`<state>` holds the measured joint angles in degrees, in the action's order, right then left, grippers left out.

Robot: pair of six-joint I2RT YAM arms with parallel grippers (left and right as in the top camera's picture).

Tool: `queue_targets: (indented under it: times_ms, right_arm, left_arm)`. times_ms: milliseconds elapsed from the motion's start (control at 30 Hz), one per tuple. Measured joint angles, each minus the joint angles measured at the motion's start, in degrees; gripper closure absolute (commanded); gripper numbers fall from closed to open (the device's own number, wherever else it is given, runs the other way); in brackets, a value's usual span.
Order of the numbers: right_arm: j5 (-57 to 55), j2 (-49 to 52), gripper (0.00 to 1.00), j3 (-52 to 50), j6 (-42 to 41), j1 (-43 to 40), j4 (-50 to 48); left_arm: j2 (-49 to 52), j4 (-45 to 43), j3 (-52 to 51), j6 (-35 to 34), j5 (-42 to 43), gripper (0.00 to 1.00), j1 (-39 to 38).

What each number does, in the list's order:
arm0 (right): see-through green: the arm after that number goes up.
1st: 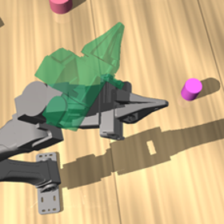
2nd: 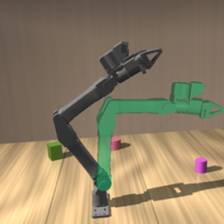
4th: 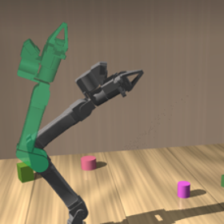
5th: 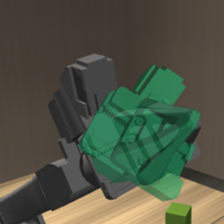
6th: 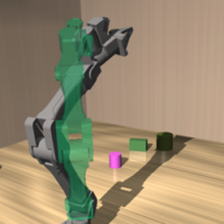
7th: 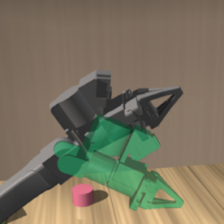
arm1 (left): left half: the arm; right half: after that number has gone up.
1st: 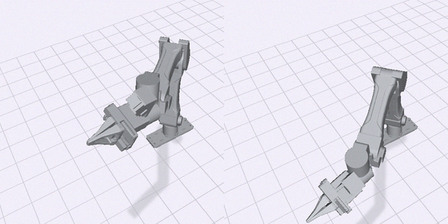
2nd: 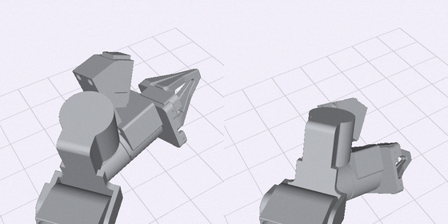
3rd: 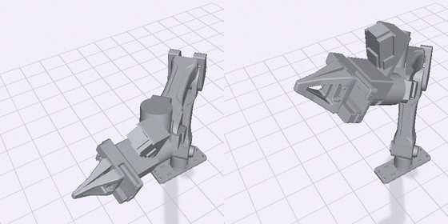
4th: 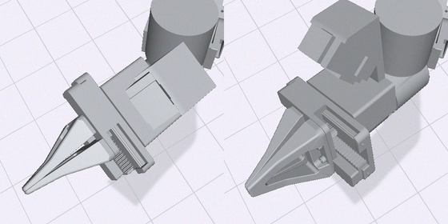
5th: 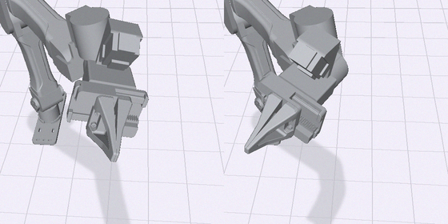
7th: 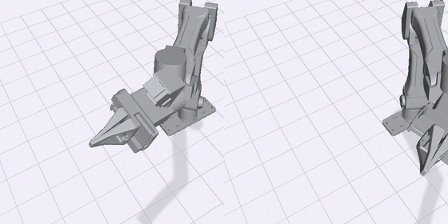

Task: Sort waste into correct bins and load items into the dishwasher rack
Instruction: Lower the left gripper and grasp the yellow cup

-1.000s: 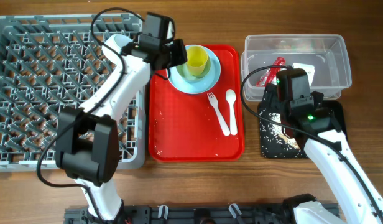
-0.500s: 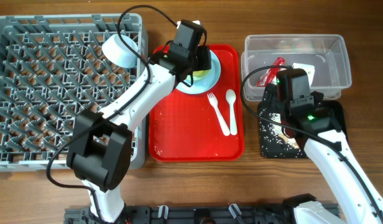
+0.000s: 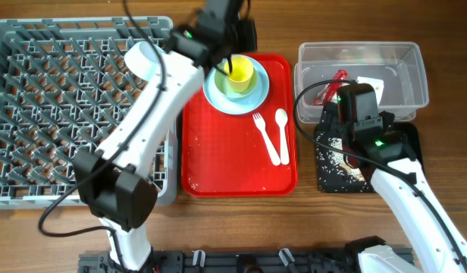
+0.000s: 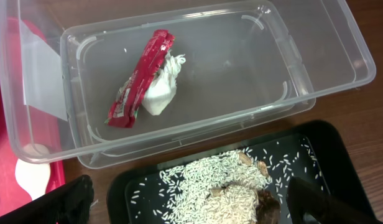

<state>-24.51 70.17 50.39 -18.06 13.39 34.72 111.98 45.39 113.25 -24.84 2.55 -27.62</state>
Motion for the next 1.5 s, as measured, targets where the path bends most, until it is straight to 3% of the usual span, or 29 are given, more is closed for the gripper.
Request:
queue_targets:
  times_ms: [167, 533, 1033, 1500]
  right_arm:
    - [0.0, 0.0, 0.0, 0.0, 0.0, 0.0, -0.02]
    - [0.0, 0.02, 0.0, 0.0, 0.0, 0.0, -0.02]
    - [0.0, 0.0, 0.0, 0.0, 0.0, 0.0, -0.02]
    - [0.0, 0.0, 0.0, 0.0, 0.0, 0.0, -0.02]
  left_arm:
    - [1.44, 8.13, 12.28, 0.87, 4.02, 0.63, 2.67]
    - [19.67, 11.21, 11.96, 3.37, 2.78, 0.74, -2.73]
    - [21.7, 11.43, 10.43, 3.61, -3.58, 0.76, -3.23]
    - [21.81, 10.4, 7.69, 3.72, -5.2, 0.88, -3.96]
